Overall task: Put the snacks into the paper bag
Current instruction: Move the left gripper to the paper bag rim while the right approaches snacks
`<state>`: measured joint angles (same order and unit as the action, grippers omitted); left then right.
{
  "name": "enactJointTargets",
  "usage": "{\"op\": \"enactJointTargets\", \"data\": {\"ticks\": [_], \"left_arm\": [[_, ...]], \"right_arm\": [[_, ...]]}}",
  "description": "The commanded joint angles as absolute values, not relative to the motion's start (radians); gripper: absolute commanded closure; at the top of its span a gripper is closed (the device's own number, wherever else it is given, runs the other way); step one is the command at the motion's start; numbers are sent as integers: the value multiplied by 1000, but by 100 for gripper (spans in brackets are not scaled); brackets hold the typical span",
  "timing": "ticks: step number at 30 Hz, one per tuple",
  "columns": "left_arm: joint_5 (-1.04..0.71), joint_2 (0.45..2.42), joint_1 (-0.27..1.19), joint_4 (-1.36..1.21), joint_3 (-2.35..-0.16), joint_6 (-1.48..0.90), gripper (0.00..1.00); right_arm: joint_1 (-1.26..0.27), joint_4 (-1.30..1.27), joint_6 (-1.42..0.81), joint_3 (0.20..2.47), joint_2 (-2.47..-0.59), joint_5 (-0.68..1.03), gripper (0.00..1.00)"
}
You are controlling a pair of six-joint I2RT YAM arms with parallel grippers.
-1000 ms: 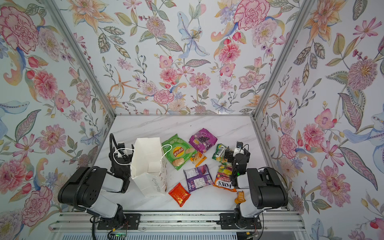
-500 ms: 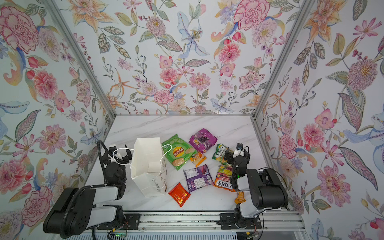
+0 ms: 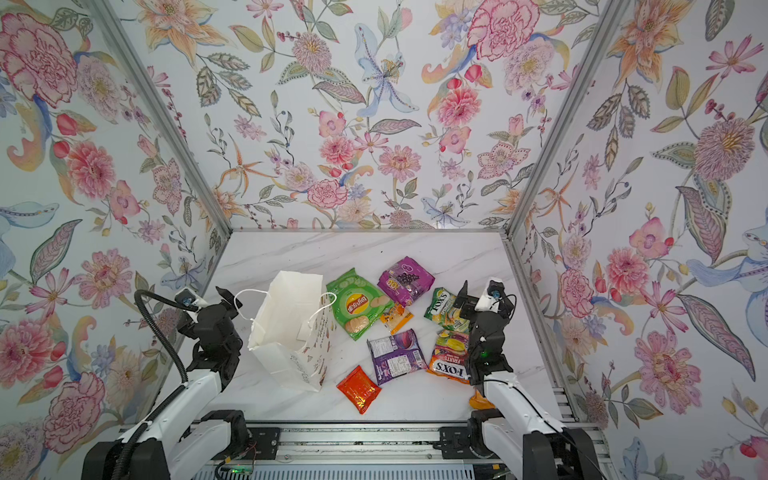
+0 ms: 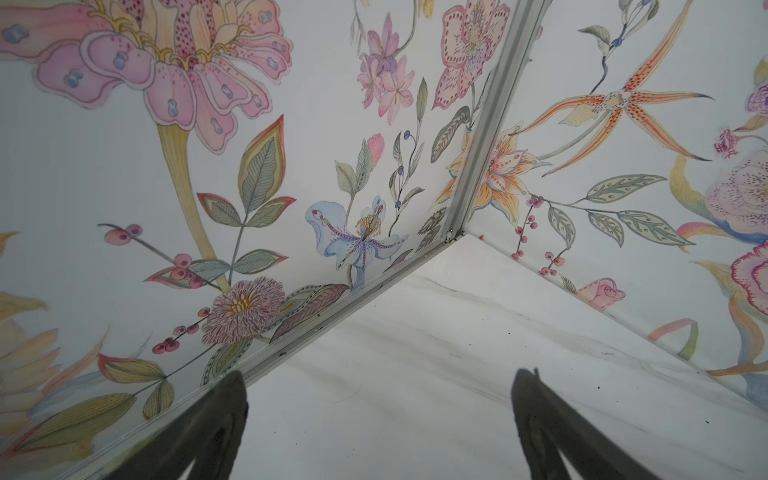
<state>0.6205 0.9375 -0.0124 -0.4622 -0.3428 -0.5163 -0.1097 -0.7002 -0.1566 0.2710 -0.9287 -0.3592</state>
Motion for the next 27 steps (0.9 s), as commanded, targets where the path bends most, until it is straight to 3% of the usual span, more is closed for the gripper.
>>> {"op": "enactJointTargets", "data": {"ticks": [1,9,15,19,27], "left_arm": [[553,880,-35,-272,-361,-561,1],[491,671,-35,98,-513,-658,1],[376,683,-34,363,-743,-625,1],[184,746,-34,511,-919,-539,1],[41,782,-1,784,-1192,-552,1]], "right_arm": [[-50,-495,-395,265,-831,-330,1],[145,-401,-648,275,-735,34,1],[282,-443,-805,281,-714,344,1],[253,-228,-673,399,-720,400,1],[196,209,-491,593,-702,300,1]]}}
